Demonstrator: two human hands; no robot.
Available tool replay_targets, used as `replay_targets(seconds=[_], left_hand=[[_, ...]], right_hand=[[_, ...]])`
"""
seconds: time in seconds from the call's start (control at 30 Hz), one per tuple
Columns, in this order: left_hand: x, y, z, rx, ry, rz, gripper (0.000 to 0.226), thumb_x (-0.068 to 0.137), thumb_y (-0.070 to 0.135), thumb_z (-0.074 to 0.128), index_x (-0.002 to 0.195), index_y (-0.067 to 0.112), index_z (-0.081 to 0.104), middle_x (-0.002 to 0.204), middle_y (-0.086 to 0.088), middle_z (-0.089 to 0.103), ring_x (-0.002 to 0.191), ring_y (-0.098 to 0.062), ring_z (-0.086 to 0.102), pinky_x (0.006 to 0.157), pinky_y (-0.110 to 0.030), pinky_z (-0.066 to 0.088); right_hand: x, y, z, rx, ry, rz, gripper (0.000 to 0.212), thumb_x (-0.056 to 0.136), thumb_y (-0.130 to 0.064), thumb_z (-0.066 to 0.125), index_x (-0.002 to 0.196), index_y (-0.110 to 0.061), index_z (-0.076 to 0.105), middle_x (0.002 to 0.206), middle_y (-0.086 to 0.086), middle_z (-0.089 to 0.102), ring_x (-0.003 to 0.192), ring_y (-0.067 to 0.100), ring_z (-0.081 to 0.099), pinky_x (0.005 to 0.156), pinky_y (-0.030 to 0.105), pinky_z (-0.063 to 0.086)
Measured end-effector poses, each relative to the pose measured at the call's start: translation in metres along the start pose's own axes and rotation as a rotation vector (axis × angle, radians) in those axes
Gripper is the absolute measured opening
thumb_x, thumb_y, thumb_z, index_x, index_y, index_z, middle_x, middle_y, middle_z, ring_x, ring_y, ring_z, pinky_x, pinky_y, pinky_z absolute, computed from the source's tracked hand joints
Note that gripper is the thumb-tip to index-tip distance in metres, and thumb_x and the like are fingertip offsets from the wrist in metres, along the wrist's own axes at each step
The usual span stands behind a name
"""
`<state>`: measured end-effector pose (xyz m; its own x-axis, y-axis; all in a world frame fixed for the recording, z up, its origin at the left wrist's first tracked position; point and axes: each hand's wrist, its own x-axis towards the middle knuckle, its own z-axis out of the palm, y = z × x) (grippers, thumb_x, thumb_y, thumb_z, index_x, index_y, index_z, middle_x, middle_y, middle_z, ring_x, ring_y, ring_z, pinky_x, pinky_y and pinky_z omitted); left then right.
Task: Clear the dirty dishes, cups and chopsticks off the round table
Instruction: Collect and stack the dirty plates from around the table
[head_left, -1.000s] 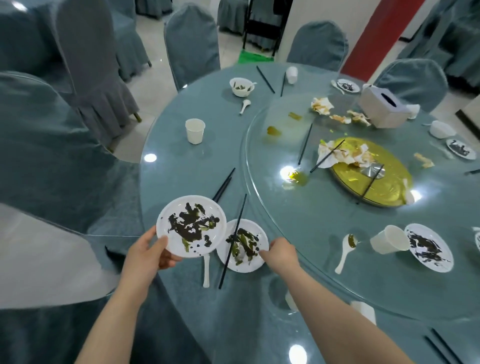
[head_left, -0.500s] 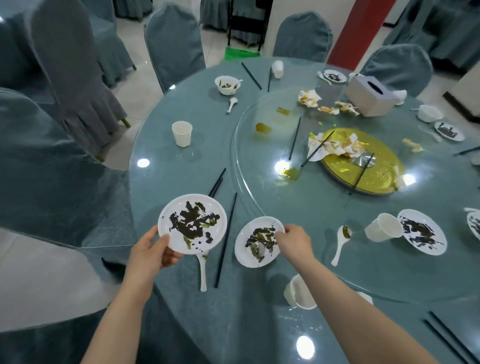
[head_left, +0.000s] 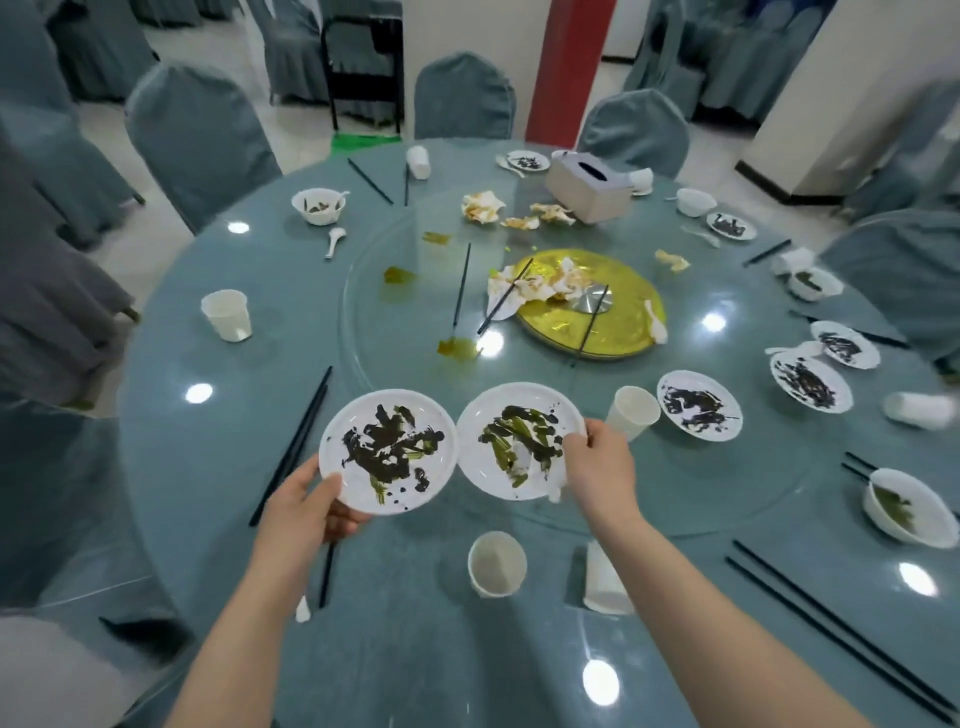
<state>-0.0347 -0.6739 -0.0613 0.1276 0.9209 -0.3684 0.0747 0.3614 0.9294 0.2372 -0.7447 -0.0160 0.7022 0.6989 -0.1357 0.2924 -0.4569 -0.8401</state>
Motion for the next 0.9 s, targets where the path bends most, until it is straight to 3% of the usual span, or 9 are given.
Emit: replay_targets(seconds=[0.17,0.27,0.43,0.63,0.73,0.9], left_hand=[[-0.007,0.010,0.041,0.027,-0.009,0.033,0.033,0.097,0.007,0.043,0.127,0.013,0.055,0.059,-0.009,0.066,0.051,-0.018,0.061,0.042,-0.018,0.047],[-0.018,0.014,0.076,0.040,-0.002,0.020,0.036,0.098,0.007,0.043,0.133,0.011,0.050,0.058,-0.009,0.066,0.050,-0.020,0.060,0.041,-0.019,0.046],[-0.045,0.030,0.145,0.062,-0.037,0.057,0.035,0.098,0.008,0.043,0.132,0.012,0.051,0.057,-0.011,0.067,0.043,-0.013,0.058,0.043,-0.018,0.048],[-0.068,0.041,0.219,0.058,-0.033,0.084,0.036,0.100,0.015,0.044,0.135,0.021,0.047,0.062,-0.011,0.070,0.044,-0.013,0.056,0.047,-0.021,0.049],[-0.079,0.043,0.245,0.053,-0.053,0.100,0.034,0.100,0.017,0.043,0.133,0.024,0.047,0.063,-0.013,0.070,0.044,-0.013,0.058,0.047,-0.021,0.050],[-0.094,0.044,0.270,0.104,-0.109,0.086,0.027,0.102,0.026,0.037,0.123,0.028,0.054,0.070,-0.014,0.071,0.054,-0.021,0.061,0.055,-0.029,0.053]], right_hand=[[0.015,0.020,-0.044,0.169,0.057,0.044,0.020,0.085,-0.011,0.042,0.089,-0.014,0.062,0.083,0.003,0.066,0.074,0.019,0.058,0.066,0.033,0.047],[0.027,0.034,-0.066,0.218,-0.014,0.043,0.022,0.085,-0.012,0.042,0.089,-0.016,0.064,0.084,0.004,0.068,0.071,0.019,0.057,0.063,0.034,0.046],[0.048,0.049,-0.103,0.156,-0.139,-0.053,0.018,0.084,-0.014,0.044,0.079,-0.014,0.061,0.068,0.001,0.061,0.060,0.018,0.049,0.055,0.028,0.037],[0.073,0.064,-0.140,0.025,-0.297,-0.187,0.019,0.091,-0.022,0.044,0.103,-0.020,0.059,0.087,0.001,0.065,0.074,0.020,0.063,0.065,0.036,0.054],[0.080,0.071,-0.151,-0.032,-0.339,-0.246,0.019,0.093,-0.023,0.042,0.106,-0.023,0.057,0.087,-0.008,0.062,0.071,0.006,0.060,0.055,0.020,0.045],[0.079,0.081,-0.165,0.012,-0.292,-0.219,0.016,0.091,-0.020,0.044,0.098,-0.021,0.059,0.081,-0.011,0.060,0.072,0.004,0.055,0.056,0.020,0.038]])
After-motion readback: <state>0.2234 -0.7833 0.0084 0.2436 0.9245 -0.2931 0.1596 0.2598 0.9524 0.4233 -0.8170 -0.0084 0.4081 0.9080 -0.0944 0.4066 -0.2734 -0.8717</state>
